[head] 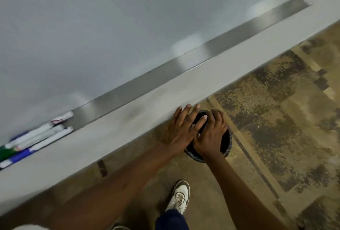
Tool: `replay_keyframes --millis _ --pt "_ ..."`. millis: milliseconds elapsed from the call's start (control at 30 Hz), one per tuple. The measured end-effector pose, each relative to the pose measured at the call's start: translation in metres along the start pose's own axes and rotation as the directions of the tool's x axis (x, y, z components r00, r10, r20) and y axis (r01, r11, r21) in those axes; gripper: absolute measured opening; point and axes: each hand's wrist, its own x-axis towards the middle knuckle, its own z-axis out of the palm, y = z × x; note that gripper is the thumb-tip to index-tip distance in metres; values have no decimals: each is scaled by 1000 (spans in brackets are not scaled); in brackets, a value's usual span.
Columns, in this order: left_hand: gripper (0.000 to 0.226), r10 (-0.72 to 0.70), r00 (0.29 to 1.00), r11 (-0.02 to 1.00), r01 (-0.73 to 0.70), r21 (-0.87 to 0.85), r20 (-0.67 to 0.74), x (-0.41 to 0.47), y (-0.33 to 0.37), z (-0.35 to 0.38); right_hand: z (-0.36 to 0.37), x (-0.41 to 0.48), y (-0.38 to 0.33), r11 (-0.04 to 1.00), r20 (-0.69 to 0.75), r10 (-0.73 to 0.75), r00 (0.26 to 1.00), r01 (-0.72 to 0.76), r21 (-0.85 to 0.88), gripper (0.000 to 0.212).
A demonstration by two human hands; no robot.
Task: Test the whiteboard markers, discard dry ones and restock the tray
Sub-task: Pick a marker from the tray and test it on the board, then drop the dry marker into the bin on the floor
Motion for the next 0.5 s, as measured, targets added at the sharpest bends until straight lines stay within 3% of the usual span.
replay_keyframes --millis 233,367,500 --pt "47 -156 986 977 163 139 -65 -29 -51 -128 -30 9 -124 971 -6 -234 972 234 55 58" --pt "80 -246 965 928 260 265 -85 -82 -89 -186 -24 -3 -193 918 -14 -390 921 390 72 57" --pt "96 -325 942 862 329 386 -78 -149 -131 -239 -7 -22 -261 861 7 -502 865 499 101 53"
